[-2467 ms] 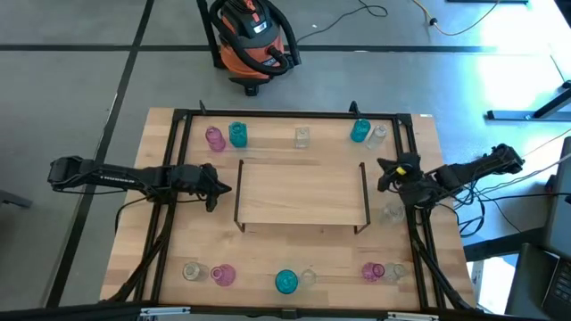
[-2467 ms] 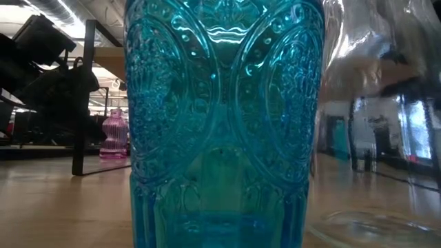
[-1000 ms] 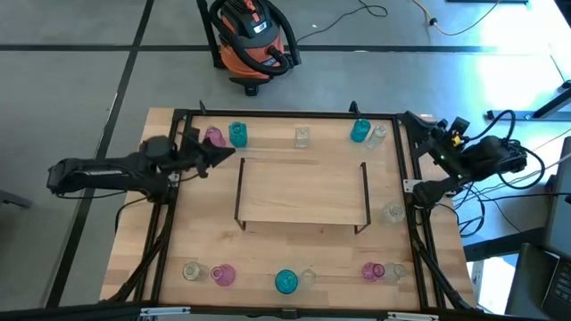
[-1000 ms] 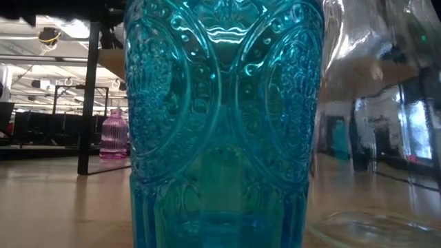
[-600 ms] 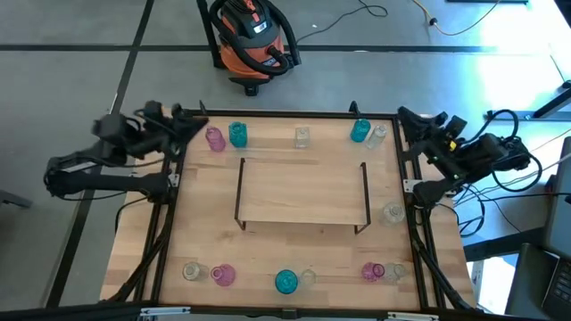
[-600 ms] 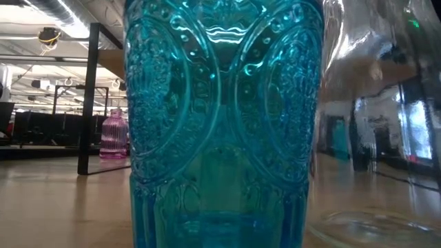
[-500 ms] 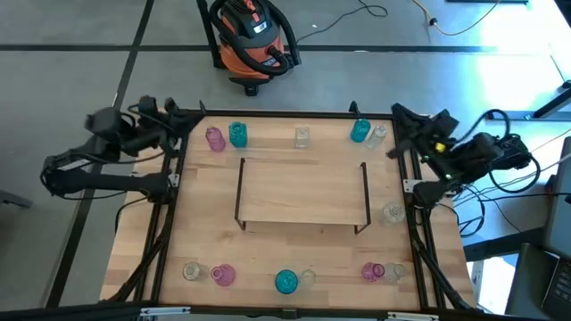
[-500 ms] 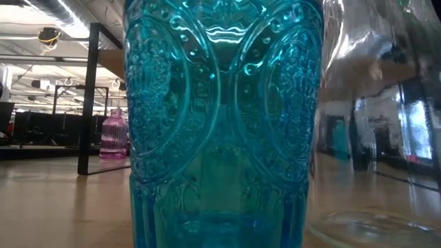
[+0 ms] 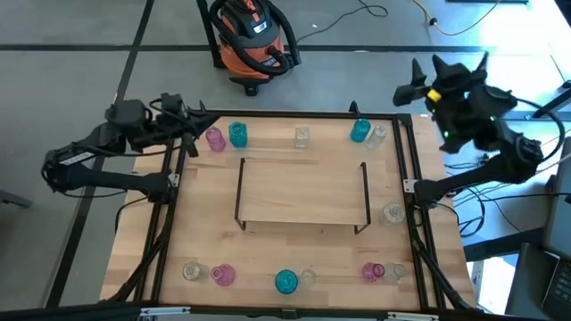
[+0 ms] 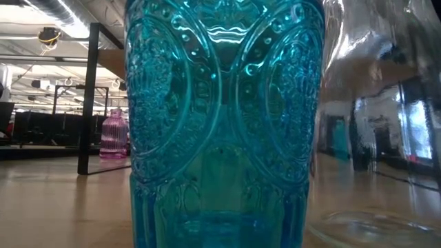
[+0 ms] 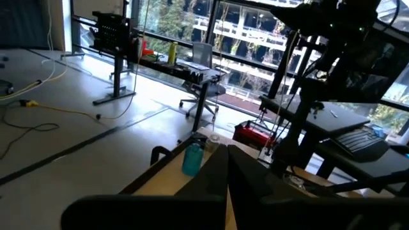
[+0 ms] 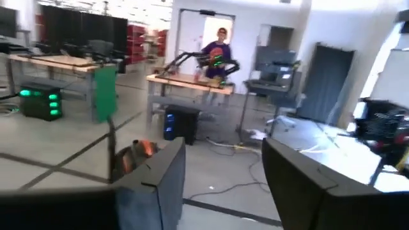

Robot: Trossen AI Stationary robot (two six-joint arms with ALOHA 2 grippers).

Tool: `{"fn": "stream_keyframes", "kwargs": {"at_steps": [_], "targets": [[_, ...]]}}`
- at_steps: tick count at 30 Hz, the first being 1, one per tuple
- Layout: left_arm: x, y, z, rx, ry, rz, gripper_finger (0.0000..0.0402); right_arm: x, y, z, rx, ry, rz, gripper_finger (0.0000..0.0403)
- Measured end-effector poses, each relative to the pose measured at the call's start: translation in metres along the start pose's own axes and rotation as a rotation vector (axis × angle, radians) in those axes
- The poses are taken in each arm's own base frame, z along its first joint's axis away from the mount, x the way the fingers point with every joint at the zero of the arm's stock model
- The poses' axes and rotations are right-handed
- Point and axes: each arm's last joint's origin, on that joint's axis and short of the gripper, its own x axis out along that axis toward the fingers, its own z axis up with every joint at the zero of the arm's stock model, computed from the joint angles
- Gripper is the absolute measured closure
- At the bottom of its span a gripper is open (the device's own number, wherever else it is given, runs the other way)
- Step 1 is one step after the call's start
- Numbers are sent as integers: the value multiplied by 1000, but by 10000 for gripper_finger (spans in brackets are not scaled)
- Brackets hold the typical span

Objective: Sort vases onto shelf
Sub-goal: Put the transparent vase on the shelf

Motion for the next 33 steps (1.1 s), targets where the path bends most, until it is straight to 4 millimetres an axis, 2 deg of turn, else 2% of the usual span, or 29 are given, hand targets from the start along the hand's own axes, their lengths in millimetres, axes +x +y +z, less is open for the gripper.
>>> {"fn": "stream_keyframes", "kwargs": {"at_steps": [3, 5, 9, 12, 17, 22, 25, 33], "targets": [[1, 3, 1, -2, 6, -19, 401, 14, -5, -7, 72, 78, 147, 218], [2, 5, 2, -4, 3, -21, 401, 28, -9, -21, 56, 231, 191, 229], [3, 10, 5, -9, -13, -32, 401, 65, -15, -53, -69, 557, 127, 250], [3, 14, 7, -12, -27, -54, 401, 95, -12, -75, -49, 754, 151, 256], [3, 17, 10, -27, -30, -101, 401, 131, -25, -108, -10, 964, 109, 257], [3, 18, 10, -40, -26, -111, 401, 147, -35, -144, -1, 1133, 90, 258], [4, 18, 9, -40, -20, -109, 401, 155, -32, -160, -12, 1139, 104, 258], [7, 18, 9, -47, -13, -104, 401, 157, -26, -208, -18, 1267, 33, 258]]}}
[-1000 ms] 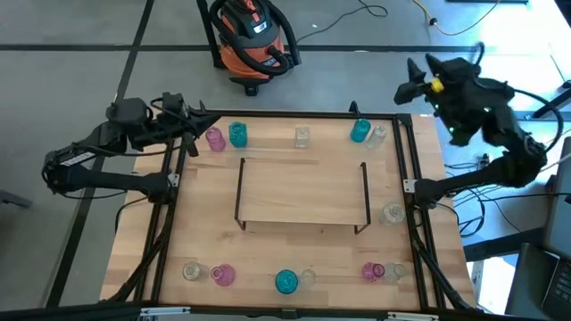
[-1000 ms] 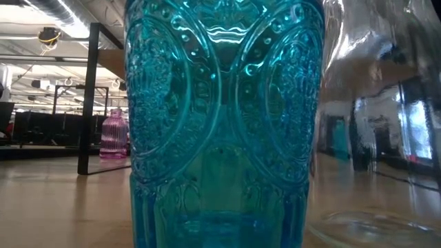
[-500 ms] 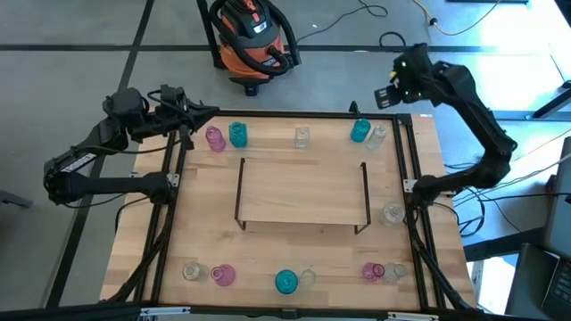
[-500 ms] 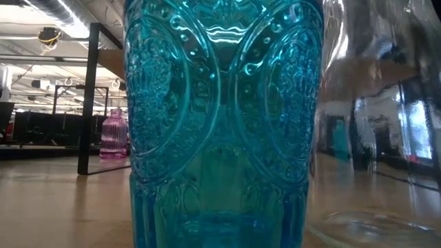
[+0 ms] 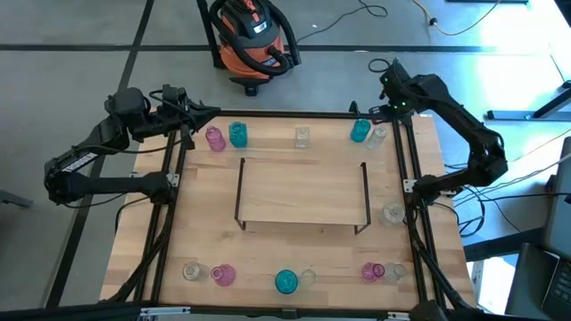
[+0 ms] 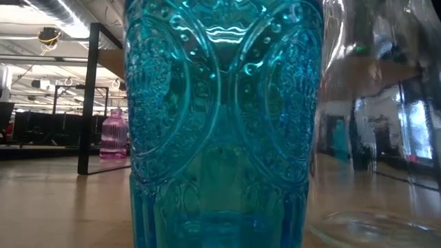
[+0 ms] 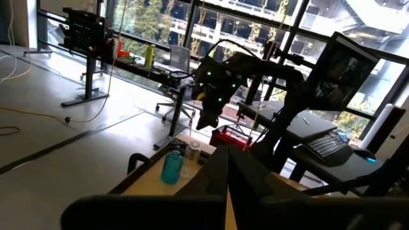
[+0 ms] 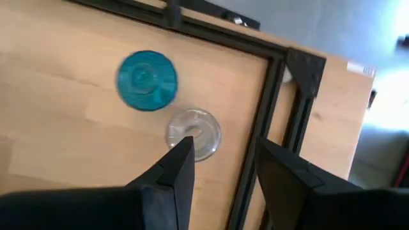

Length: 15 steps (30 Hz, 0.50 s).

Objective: Sort vases onto shelf
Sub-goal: Put the transparent vase on the shelf

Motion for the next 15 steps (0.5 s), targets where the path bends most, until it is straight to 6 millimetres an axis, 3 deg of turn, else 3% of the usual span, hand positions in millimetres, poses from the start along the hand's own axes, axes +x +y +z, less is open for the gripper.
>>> {"fn": "stream_keyframes", "kwargs": {"at_steps": [4, 15], "targets": [[2, 0, -1, -1, 6, 2, 401, 16, 2, -7, 28, 53, -18, 258], [11, 2, -3, -22, 31, 10, 401, 37, 7, -11, 51, 54, 43, 256]]}}
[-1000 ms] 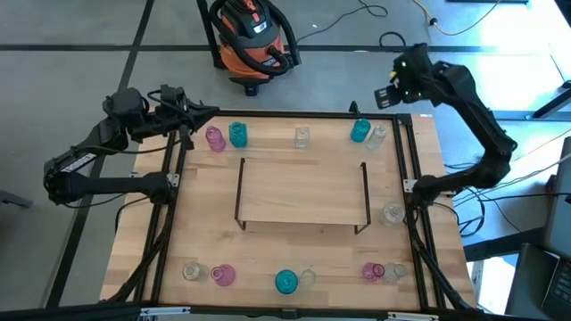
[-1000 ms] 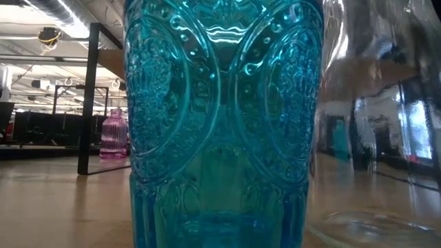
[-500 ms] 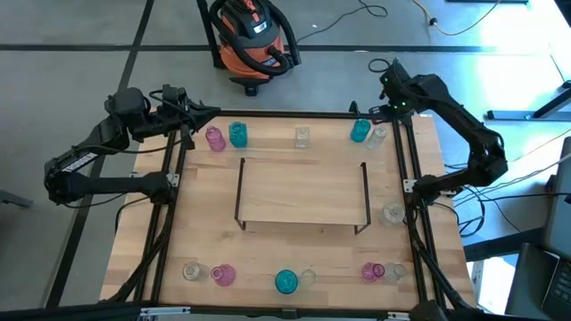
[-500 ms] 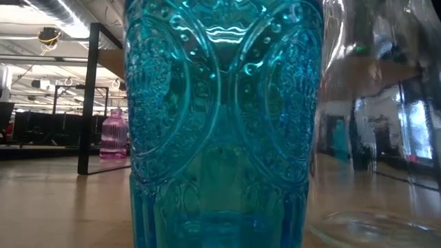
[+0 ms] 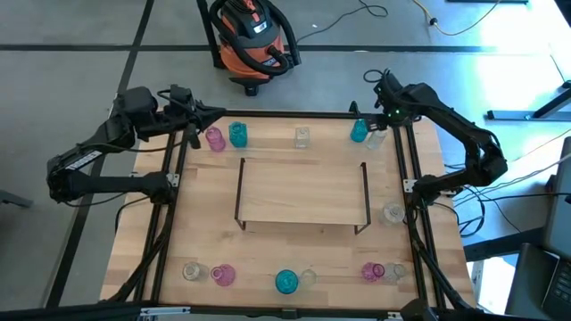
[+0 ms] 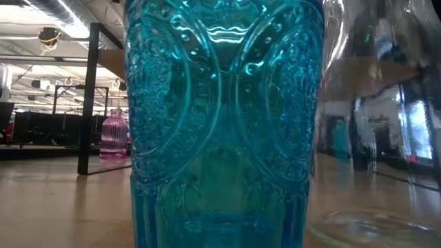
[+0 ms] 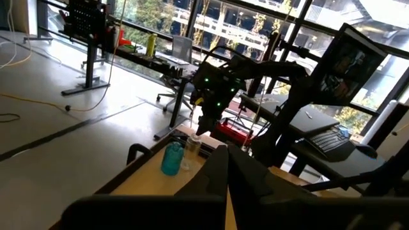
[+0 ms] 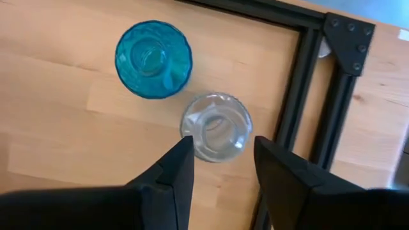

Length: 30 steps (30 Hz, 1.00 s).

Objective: Sort vases onto shelf
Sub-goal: Put the transparent vase on the shelf

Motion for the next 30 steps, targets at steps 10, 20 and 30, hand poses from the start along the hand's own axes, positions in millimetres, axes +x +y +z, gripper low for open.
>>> {"fn": "stream_keyframes", "kwargs": {"at_steps": [10, 20, 30], "targets": [[4, 0, -1, -4, 16, -22, 401, 12, 1, -4, 2, 16, 17, 169], [4, 0, -1, -3, 16, -22, 401, 24, 1, -5, 35, -13, 1, 162], [4, 0, -1, -3, 16, -22, 401, 27, 2, -4, 62, -25, 2, 208]]}}
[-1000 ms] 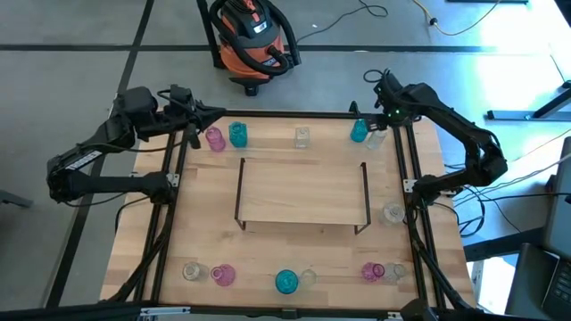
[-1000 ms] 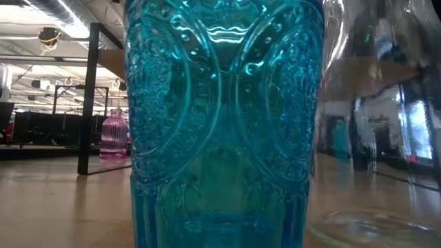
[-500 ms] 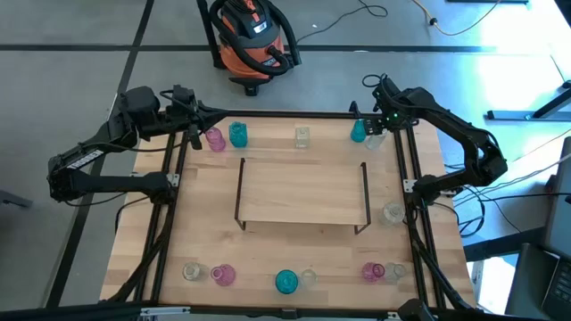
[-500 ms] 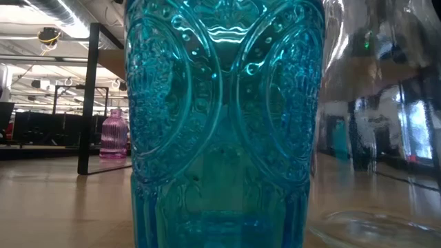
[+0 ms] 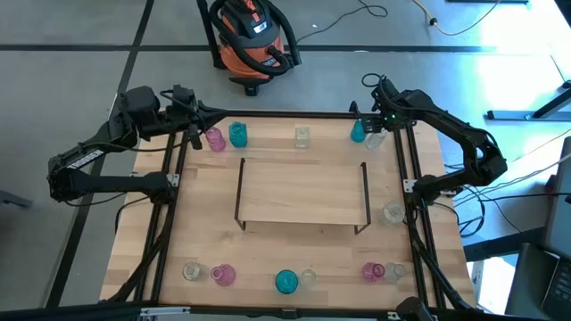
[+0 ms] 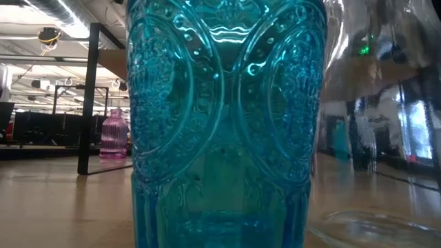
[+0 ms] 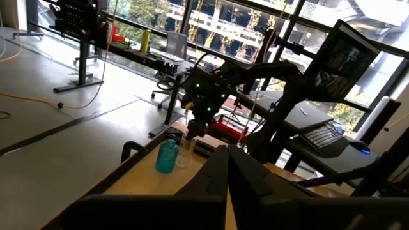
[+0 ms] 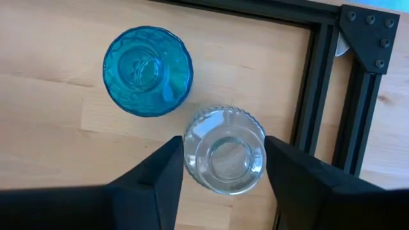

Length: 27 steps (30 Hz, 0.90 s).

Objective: Sort vases onto shelf
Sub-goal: Put the transparent vase on the shelf

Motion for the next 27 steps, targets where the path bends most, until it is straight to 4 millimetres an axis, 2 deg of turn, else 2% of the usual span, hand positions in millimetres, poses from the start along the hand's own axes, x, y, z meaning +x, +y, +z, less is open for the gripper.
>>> {"fn": "stream_keyframes", "kwargs": {"at_steps": [12, 27], "targets": [[0, 0, 0, 0, 0, 0, 401, -1, 0, -1, -3, 16, 12, 279], [0, 0, 0, 0, 0, 0, 401, -5, 0, -9, -25, 75, 23, 282]]}}
